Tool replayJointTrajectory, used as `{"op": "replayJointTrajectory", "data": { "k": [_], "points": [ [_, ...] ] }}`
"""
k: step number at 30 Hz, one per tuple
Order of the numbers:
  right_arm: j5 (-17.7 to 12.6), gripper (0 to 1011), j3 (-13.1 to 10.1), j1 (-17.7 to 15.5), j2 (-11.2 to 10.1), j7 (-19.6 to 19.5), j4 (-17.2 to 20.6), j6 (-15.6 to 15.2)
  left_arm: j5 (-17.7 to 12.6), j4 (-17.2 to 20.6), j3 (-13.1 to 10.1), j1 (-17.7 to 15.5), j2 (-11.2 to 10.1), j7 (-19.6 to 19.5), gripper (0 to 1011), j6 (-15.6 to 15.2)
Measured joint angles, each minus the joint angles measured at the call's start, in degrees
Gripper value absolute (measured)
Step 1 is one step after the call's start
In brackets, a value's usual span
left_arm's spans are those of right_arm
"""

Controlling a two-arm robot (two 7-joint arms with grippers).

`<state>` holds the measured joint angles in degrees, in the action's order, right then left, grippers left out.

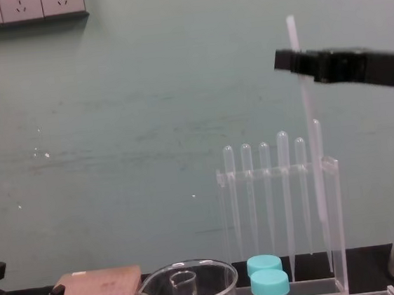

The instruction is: Pick up the stirring rod with one hand, then place it down.

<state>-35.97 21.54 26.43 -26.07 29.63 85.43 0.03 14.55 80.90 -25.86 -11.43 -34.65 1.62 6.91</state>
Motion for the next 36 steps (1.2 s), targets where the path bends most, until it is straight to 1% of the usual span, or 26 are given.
{"op": "replayJointTrajectory", "data": {
  "k": [4,7,14,15,18,27,30,31,32,36],
  "points": [
    [-0.01,69,0.71,-0.86,-0.06,0.43,-0.52,-0.18,0.0,0.0,0.0,0.0,0.0,0.0,1000,0.0],
    [0.4,69,1.39,-1.81,-0.07,0.74,-1.2,0.36,0.0,0.0,0.0,0.0,0.0,0.0,1000,0.0],
    [3.48,69,2.26,-3.7,0.04,0.92,-2.95,4.18,0.0,0.0,0.0,0.0,0.0,0.0,1000,0.0],
    [4.17,69,2.24,-4.02,0.12,0.88,-3.24,4.85,0.0,0.0,0.0,0.0,0.0,0.0,1000,0.0],
    [5.01,69,1.86,-4.68,0.29,0.48,-3.41,5.24,0.0,0.0,0.0,0.0,0.0,0.0,1000,0.0],
    [5.44,69,0.51,-6.52,0.6,-0.25,-2.98,4.98,0.0,0.0,0.0,0.0,0.0,0.0,1000,0.0],
    [5.83,69,0.25,-6.77,0.97,-0.21,-3.48,5.87,0.0,0.0,0.0,0.0,0.0,0.0,1000,0.0],
    [5.88,69,0.19,-6.79,1.11,-0.06,-3.66,6.38,0.0,0.0,0.0,0.0,0.0,0.0,1000,0.0],
    [5.99,69,0.1,-6.81,1.41,0.51,-4.1,7.53,0.0,0.0,0.0,0.0,0.0,0.0,1000,0.0],
    [6.14,69,-0.02,-6.81,2.07,1.65,-5.02,9.48,0.0,0.0,0.0,0.0,0.0,0.0,1000,0.0]
  ]
}}
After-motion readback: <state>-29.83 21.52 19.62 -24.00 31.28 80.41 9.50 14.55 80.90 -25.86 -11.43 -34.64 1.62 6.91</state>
